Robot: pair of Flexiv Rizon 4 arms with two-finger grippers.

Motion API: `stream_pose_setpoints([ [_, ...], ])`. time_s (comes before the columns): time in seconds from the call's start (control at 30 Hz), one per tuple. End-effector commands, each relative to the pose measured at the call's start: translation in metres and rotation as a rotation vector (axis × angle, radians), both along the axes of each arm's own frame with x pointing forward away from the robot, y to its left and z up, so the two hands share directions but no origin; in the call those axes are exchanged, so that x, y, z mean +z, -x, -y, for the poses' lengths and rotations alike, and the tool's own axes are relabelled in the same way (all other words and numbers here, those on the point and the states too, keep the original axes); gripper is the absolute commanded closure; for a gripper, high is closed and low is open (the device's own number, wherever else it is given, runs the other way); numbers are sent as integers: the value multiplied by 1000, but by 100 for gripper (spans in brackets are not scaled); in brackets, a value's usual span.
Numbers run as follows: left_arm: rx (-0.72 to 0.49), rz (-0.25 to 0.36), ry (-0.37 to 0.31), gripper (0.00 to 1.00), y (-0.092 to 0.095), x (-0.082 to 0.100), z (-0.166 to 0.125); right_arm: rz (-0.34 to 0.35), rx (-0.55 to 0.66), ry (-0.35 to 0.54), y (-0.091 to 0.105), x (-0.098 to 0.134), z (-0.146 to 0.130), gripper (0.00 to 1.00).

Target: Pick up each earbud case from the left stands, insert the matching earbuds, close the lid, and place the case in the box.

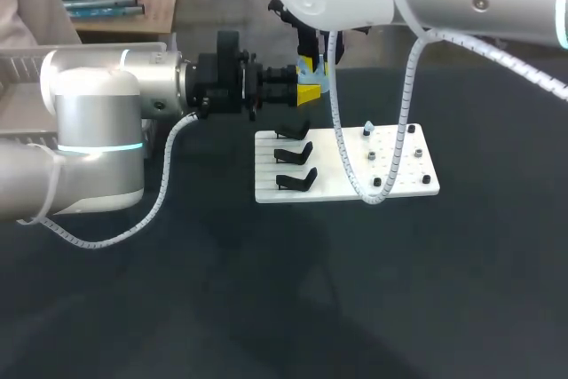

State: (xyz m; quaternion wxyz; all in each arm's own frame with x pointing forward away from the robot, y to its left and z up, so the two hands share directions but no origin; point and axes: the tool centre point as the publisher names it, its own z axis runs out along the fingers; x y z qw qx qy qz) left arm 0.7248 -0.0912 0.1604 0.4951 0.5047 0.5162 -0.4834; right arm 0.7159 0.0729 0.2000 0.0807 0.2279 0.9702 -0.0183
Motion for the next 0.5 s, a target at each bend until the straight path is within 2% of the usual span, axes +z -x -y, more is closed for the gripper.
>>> stream_pose_setpoints([
  [0.03,0,1,2,100,0,0,0,-10,1,4,-3,-1,-2,100],
  [0.47,0,1,2,100,0,0,0,-19,-3,3,-5,-2,-1,100],
  [0.5,0,1,2,100,0,0,0,-19,-3,3,-5,-2,-1,94],
])
